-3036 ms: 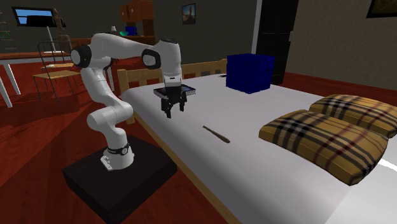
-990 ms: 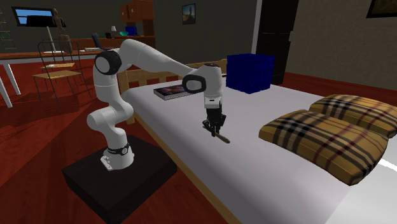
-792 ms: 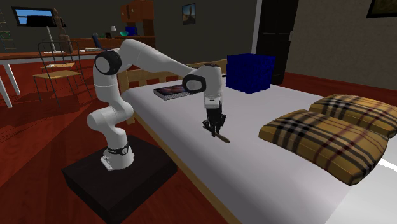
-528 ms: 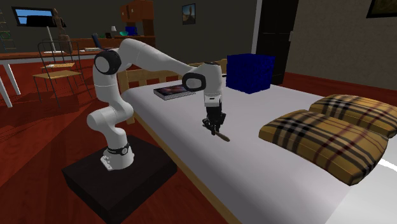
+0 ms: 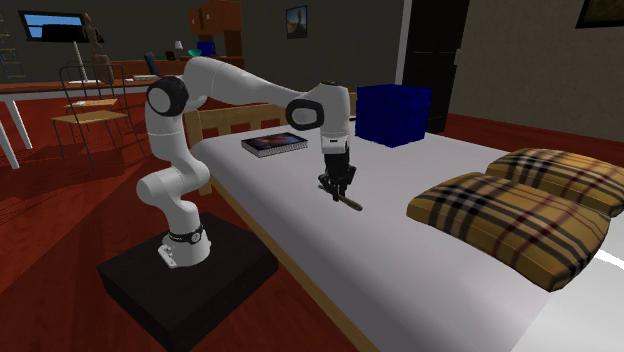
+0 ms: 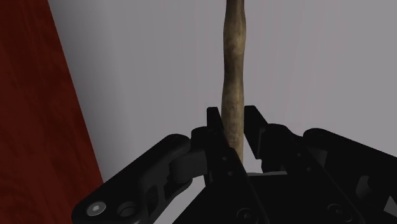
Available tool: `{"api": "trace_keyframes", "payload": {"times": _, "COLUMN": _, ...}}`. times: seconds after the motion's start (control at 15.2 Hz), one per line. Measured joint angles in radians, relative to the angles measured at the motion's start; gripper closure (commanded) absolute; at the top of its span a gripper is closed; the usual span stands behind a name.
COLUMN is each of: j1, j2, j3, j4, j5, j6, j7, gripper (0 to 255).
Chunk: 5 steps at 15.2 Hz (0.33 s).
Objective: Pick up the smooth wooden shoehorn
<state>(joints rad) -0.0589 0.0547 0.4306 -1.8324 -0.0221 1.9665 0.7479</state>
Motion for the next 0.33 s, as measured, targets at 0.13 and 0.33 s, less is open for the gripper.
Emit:
{"api": "trace_keyframes", "payload": {"times": 0.13, "j1": 0.001, "j2": -0.002, "j3": 0.001, "j4": 0.024, "j5": 0.001, "j6": -0.026, "j7": 0.001, "gripper": 255}}
{"api": "trace_keyframes", "payload": {"times": 0.33, "j1": 0.000, "j2": -0.005, "j3": 0.001, "j4": 0.054, "j5": 0.003, "j6": -0.059, "j7": -0.001, "gripper": 255}}
